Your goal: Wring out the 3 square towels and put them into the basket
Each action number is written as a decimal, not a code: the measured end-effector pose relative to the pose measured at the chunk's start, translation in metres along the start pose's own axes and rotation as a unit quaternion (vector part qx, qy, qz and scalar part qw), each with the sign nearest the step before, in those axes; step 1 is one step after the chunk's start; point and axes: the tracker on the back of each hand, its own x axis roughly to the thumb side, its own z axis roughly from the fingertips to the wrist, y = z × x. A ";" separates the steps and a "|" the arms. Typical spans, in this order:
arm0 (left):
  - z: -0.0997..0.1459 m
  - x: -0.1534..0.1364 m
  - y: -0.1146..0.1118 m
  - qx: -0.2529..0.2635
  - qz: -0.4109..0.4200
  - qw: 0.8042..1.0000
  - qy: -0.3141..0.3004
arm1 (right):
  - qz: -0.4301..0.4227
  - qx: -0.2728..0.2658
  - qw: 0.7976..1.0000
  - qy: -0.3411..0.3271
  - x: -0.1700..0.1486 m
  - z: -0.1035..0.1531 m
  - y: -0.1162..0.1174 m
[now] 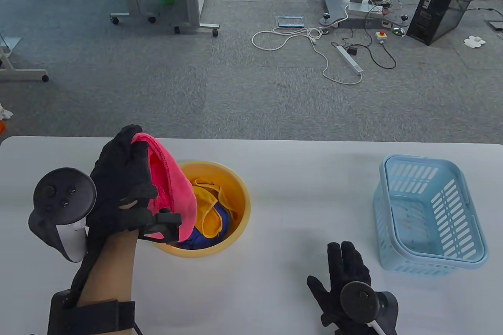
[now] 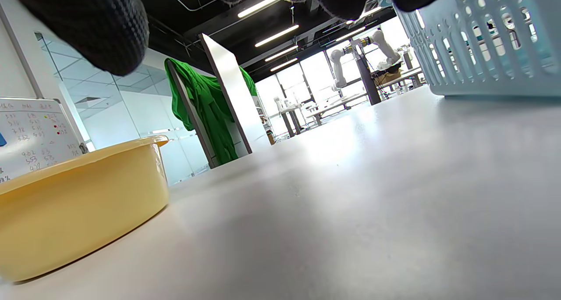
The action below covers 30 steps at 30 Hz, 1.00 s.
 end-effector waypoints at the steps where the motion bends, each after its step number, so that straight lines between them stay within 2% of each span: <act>1: 0.001 0.001 0.000 0.005 0.014 1.000 0.000 | -0.001 0.000 1.000 0.000 0.000 0.000 0.000; 3: 0.001 0.004 -0.001 0.010 0.059 0.998 -0.009 | -0.003 0.001 1.000 0.002 -0.001 0.000 0.000; 7: 0.003 0.012 -0.009 -0.019 0.127 0.991 -0.031 | -0.005 0.001 1.000 0.004 -0.002 -0.001 0.000; 11: 0.005 0.030 -0.020 -0.077 0.119 0.989 -0.044 | -0.009 -0.001 1.000 0.005 -0.002 -0.001 0.000; 15: 0.012 0.047 -0.031 -0.076 0.138 0.984 -0.087 | -0.014 -0.005 1.000 0.010 -0.004 -0.001 -0.002; 17: 0.015 0.054 -0.042 -0.111 0.133 0.980 -0.103 | -0.022 -0.005 1.000 0.013 -0.005 -0.001 -0.003; 19: 0.021 0.061 -0.057 -0.150 0.092 0.975 -0.137 | -0.044 -0.010 0.999 0.014 -0.005 -0.002 -0.005; 21: 0.030 0.071 -0.071 -0.167 0.073 0.969 -0.168 | -0.058 -0.017 0.998 0.016 -0.005 -0.002 -0.007; 26: 0.046 0.096 -0.104 -0.214 0.104 0.952 -0.190 | -0.098 -0.029 0.995 0.023 -0.011 -0.002 -0.013; 30: 0.057 0.114 -0.126 -0.234 0.095 0.944 -0.213 | -0.172 -0.041 0.984 -0.015 -0.012 -0.002 -0.023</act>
